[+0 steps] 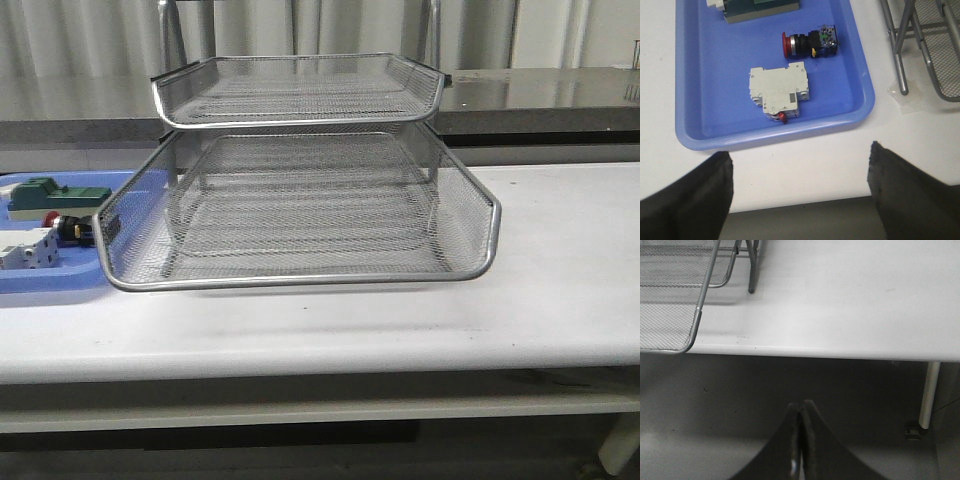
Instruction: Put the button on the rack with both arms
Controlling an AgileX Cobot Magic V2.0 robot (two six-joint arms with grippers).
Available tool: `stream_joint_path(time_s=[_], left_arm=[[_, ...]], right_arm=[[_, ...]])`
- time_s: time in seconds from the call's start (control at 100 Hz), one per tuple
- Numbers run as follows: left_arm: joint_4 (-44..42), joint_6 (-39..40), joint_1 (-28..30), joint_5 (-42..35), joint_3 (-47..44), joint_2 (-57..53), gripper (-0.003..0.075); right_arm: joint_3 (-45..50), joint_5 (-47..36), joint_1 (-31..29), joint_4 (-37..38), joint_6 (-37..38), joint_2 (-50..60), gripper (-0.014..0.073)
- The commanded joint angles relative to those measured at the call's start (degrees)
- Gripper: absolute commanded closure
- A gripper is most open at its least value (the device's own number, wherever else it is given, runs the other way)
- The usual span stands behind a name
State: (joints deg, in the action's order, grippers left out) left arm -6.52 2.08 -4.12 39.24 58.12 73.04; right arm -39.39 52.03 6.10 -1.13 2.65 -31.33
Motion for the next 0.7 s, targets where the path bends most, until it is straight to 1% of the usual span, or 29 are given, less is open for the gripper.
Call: stream_joint_path(time_s=[0.0,0.07,0.08,0.19,0.29,0.44,0.61,0.66,0.69], left_arm=[[0.4,0.08,-0.06,-3.45,2.14,-0.65,0.0206],[-0.22,-1.34,-0.06,-4.65,2.45,-0.18,0.0205],[-0.22,-2.81,-0.06,-4.65,2.67,-0.01,0.0205],[0.0,-9.32,-0.06,-3.57,6.05,2.22,0.0201],[0.11,-14.94,-0.06,-0.77,12.01,5.99,0.0199],[0.11,-24.33,-0.06,4.68,22.38,14.44,0.0199],[2.54,-39.6,-0.06,8.77,33.53,24.63,0.0199],[3.12,-42.51,-0.06,10.8,36.41,27.08,0.0199],[3.12,-42.99,-0.06,11.59,38.0,28.61,0.0199]], right_arm=[[-1.33,-3.66,-0.41,-0.09,-0.04,-0.05,0.0662],[-1.33,-3.66,-0.41,-0.09,-0.04,-0.05,0.0662],[-1.33,-3.66,-0.41,-0.09,-0.04,-0.05,0.0662],[-1.33,-3.66,-0.41,-0.09,-0.04,-0.05,0.0662],[-1.33,-3.66,-0.41,-0.09,-0.04,-0.05,0.0662],[-1.33,-3.66,-0.41,-0.09,-0.04,-0.05,0.0662],[-1.33,-3.66,-0.41,-0.09,-0.04,-0.05,0.0662],[-1.33,-3.66,-0.41,-0.09,-0.04,-0.05,0.0662],[-1.33,-3.66,-0.41,-0.09,-0.04,-0.05,0.0662]])
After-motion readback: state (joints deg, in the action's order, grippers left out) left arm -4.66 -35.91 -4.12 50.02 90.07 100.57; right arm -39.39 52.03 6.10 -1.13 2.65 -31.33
